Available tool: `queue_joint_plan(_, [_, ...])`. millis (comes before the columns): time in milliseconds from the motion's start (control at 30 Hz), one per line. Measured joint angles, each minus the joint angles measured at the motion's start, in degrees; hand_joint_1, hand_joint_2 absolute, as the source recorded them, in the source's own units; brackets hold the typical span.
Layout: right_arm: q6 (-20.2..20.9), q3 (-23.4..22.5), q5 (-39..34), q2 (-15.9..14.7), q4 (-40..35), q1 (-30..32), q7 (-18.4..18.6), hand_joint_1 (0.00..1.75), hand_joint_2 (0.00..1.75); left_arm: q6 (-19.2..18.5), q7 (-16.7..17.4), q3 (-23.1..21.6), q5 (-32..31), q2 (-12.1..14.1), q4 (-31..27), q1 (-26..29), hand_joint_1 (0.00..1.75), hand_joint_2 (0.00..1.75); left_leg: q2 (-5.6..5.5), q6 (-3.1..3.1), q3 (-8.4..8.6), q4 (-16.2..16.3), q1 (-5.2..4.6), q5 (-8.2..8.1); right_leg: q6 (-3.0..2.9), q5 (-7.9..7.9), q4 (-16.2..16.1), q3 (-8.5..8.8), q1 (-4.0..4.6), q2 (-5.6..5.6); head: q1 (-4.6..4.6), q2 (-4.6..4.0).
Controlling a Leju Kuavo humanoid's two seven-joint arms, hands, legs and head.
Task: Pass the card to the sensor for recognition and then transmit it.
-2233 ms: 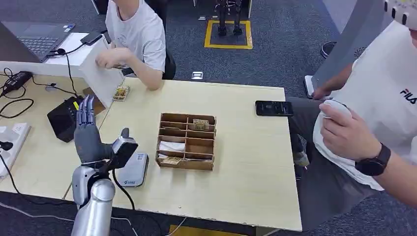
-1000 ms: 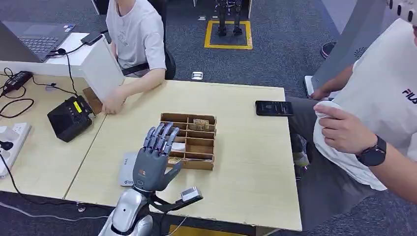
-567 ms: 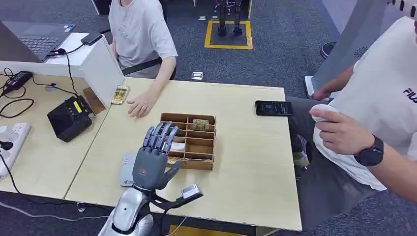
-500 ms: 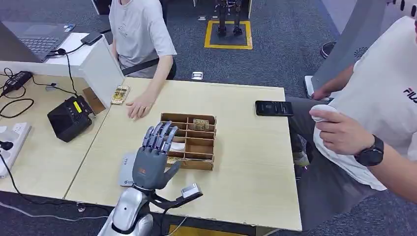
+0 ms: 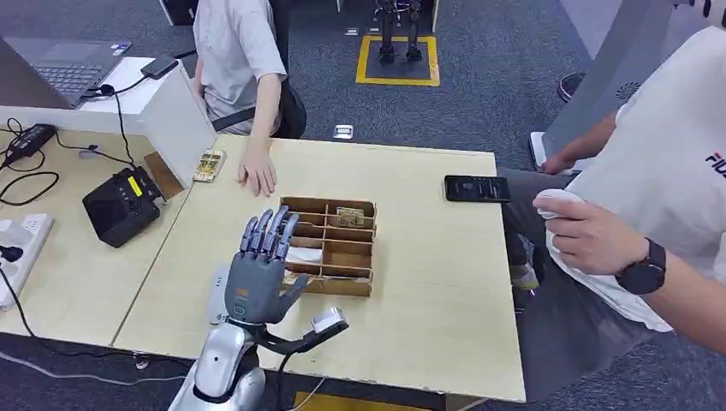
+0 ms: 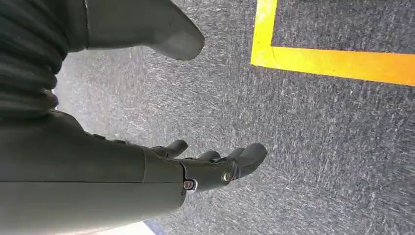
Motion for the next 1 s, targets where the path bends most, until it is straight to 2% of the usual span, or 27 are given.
queue_joint_plan(367, [0.0, 0.0, 0.1, 0.0, 0.0, -0.1, -0.4, 0.00, 1.75, -2.0, -0.7, 1.5, 0.2, -0.3, 3.1, -1.8, 0.00, 1.75, -0.01, 0.00, 0.00, 0.0, 0.00, 0.00, 0.00, 0.00, 0.0, 0.00, 0.00, 0.00, -0.02, 0.00])
queue_joint_plan(1000, [0.1, 0.0, 0.2, 0.0, 0.0, -0.1, -0.3, 0.00, 1.75, -3.0, -1.0, 1.5, -0.8, -0.1, 3.3, -3.1, 0.00, 1.75, 0.00, 0.00, 0.00, 0.0, 0.00, 0.00, 0.00, 0.00, 0.0, 0.00, 0.00, 0.00, 0.00, 0.00])
